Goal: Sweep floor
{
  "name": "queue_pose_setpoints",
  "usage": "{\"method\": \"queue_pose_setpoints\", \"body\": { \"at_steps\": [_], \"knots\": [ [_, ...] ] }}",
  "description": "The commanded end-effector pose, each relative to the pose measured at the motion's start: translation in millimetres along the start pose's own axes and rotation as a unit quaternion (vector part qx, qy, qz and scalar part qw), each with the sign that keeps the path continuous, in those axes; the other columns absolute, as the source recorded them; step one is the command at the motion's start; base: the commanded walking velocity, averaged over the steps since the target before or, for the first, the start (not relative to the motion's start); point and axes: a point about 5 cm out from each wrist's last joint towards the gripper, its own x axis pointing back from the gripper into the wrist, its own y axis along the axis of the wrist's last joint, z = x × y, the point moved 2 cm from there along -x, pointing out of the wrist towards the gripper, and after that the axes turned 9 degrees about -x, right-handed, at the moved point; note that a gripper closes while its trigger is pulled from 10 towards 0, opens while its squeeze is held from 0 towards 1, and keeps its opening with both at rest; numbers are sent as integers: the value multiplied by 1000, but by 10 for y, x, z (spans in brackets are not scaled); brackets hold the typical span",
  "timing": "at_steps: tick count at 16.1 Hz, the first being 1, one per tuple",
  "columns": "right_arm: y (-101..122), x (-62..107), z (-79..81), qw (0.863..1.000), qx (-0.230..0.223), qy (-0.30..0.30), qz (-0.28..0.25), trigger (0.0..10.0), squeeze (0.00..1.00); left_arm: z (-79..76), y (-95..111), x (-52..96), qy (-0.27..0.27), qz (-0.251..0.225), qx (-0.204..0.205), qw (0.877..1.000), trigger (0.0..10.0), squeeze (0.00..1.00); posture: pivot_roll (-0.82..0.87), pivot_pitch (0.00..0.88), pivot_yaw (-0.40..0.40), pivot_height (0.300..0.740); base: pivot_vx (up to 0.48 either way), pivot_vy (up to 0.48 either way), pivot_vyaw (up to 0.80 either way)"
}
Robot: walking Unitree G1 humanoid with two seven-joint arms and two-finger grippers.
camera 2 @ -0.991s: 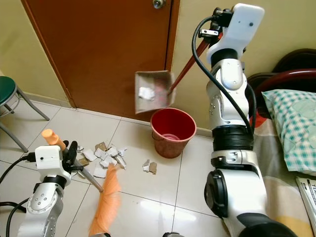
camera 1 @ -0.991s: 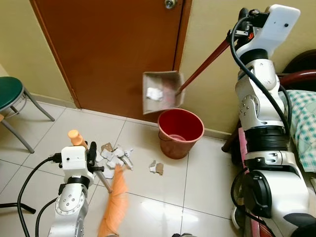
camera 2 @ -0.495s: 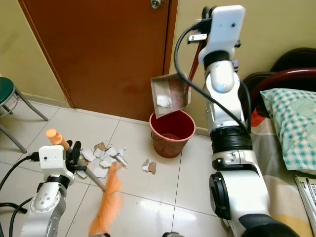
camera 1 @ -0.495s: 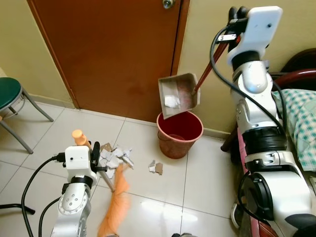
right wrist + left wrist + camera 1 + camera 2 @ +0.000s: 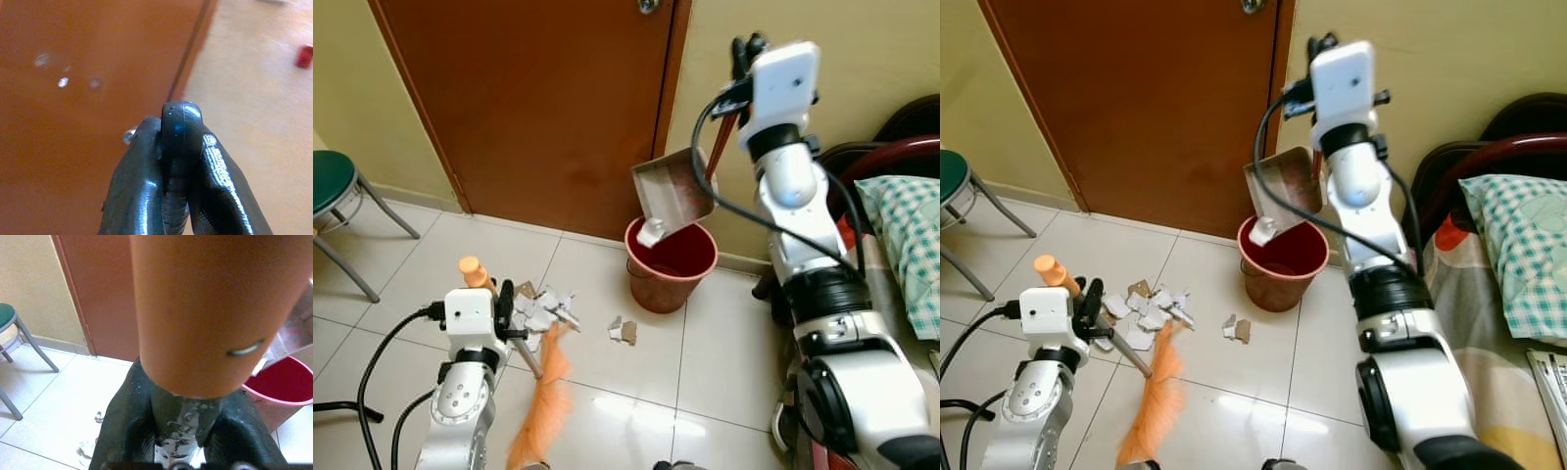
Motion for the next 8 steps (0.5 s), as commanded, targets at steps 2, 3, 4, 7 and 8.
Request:
{"method": "queue_pose_setpoints", "body": {
  "at_steps": [2, 3, 4, 7, 8],
  "knots": [
    [172, -23, 36, 998, 35, 23, -50, 10000, 0, -48, -92, 34, -12, 23, 5, 1000, 10000, 0, 60, 140, -40, 740, 0, 0, 0],
    [155, -4, 47, 998, 35, 25, -50, 10000, 0, -50, -91, 33, -13, 22, 5, 1000, 10000, 0, 60, 140, -40, 740, 0, 0, 0],
    [157, -1, 47, 998, 35, 26, -51, 10000, 0, -50, -89, 31, -13, 22, 5, 1000, 10000, 0, 59, 141, -40, 740, 0, 0, 0],
    [214, -11, 42, 997, 32, 24, -63, 10000, 0, -51, -87, 26, -13, 22, 4, 1000, 10000, 0, 59, 141, -39, 740, 0, 0, 0],
    [277, -27, 38, 997, 26, 22, -74, 10000, 0, -51, -85, 24, -14, 21, 4, 1000, 10000, 0, 59, 141, -39, 740, 0, 0, 0]
  ]
}}
